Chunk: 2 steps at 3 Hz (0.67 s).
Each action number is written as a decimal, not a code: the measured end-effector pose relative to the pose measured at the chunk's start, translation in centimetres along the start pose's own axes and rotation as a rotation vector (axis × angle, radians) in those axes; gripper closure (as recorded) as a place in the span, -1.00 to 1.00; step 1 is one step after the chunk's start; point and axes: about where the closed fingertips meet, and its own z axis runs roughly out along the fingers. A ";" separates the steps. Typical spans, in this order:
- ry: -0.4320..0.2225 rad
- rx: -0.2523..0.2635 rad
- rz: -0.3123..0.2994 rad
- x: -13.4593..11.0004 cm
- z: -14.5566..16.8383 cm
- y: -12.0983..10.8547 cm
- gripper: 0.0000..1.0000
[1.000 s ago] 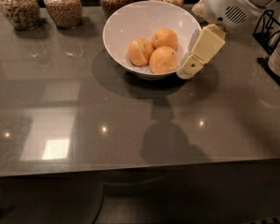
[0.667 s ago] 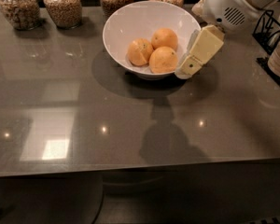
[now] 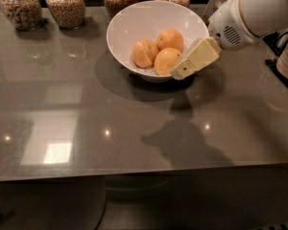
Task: Pick orange from white bowl
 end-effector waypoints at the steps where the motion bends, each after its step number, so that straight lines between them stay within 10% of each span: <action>1: -0.055 0.056 0.002 -1.6 -0.2 -1.3 -1.00; 2: -0.055 0.056 0.003 -1.6 -0.2 -1.3 -1.00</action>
Offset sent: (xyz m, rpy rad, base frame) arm 0.0140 0.0016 0.0139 0.0264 -0.0658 -0.0279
